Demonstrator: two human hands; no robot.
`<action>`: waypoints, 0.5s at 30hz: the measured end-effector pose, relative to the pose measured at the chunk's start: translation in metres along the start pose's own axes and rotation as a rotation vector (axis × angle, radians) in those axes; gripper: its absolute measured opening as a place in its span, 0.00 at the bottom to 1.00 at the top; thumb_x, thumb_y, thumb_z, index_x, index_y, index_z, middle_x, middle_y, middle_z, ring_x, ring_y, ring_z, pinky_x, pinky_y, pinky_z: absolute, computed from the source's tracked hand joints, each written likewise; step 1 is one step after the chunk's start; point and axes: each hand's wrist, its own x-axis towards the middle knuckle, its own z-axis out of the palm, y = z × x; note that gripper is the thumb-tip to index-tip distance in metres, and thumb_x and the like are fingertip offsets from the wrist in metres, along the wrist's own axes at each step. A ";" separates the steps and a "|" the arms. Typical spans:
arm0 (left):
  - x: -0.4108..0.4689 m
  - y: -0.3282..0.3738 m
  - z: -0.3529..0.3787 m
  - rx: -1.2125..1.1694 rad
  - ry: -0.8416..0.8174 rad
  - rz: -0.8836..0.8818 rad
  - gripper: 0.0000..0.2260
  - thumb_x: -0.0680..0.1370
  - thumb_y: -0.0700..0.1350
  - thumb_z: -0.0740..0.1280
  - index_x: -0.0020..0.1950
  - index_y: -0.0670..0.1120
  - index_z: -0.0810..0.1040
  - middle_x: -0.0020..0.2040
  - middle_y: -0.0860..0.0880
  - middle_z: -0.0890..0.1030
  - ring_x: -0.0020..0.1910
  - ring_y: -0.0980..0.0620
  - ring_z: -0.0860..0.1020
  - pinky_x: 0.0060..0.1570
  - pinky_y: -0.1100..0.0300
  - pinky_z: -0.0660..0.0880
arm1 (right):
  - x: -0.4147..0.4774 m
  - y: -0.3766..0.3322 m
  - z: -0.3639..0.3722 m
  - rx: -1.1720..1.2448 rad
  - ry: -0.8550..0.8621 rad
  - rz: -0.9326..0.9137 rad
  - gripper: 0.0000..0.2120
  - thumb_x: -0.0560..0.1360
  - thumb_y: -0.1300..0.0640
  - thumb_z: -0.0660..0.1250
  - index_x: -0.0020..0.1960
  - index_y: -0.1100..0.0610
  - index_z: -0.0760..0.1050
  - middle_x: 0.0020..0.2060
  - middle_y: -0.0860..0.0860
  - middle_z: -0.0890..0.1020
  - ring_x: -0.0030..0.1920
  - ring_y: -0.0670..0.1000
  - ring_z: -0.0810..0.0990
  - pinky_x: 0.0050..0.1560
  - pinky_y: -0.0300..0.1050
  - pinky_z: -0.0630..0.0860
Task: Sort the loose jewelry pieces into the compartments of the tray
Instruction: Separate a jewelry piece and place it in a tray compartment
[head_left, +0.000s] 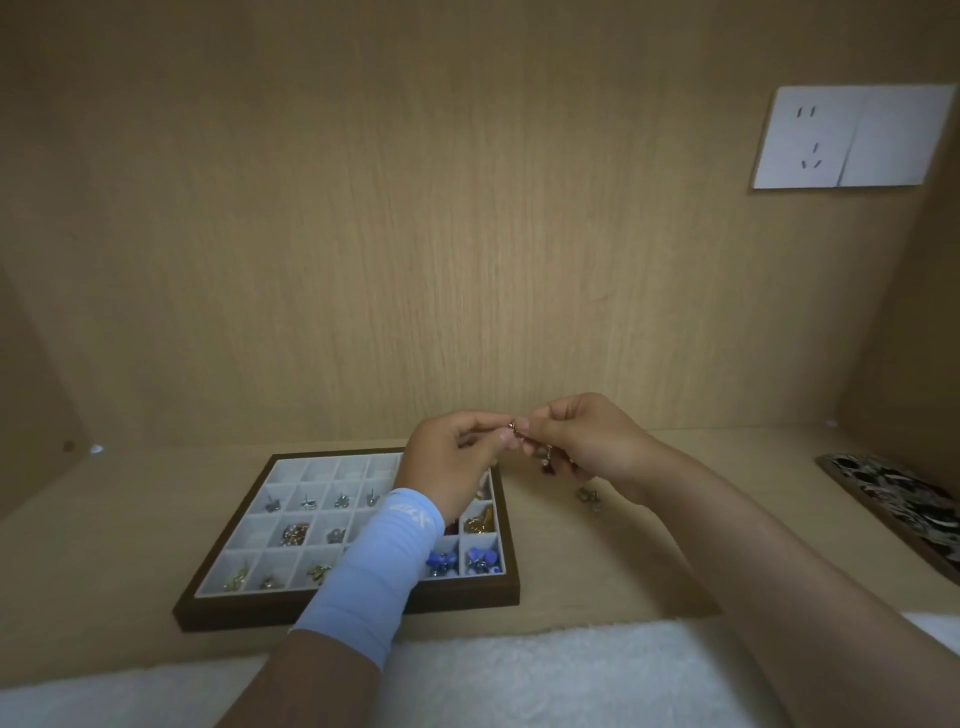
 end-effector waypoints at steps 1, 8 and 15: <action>0.000 0.001 -0.001 -0.016 0.012 -0.003 0.07 0.77 0.45 0.70 0.49 0.58 0.84 0.44 0.61 0.85 0.46 0.64 0.82 0.55 0.58 0.79 | 0.000 -0.001 0.001 0.009 0.012 -0.005 0.11 0.79 0.53 0.70 0.41 0.57 0.82 0.28 0.45 0.81 0.27 0.48 0.71 0.25 0.37 0.63; -0.011 0.016 -0.022 -0.028 0.059 0.029 0.06 0.76 0.45 0.72 0.50 0.55 0.83 0.43 0.59 0.85 0.46 0.63 0.82 0.53 0.63 0.77 | -0.003 -0.014 0.016 0.081 0.011 -0.077 0.12 0.78 0.53 0.70 0.38 0.55 0.82 0.29 0.47 0.82 0.23 0.44 0.71 0.24 0.35 0.65; -0.026 0.012 -0.083 -0.070 0.088 -0.033 0.05 0.74 0.44 0.73 0.49 0.52 0.84 0.44 0.58 0.86 0.45 0.64 0.82 0.43 0.74 0.75 | 0.014 -0.032 0.071 -0.049 0.017 -0.299 0.08 0.77 0.55 0.71 0.41 0.57 0.84 0.33 0.46 0.84 0.32 0.38 0.80 0.37 0.33 0.75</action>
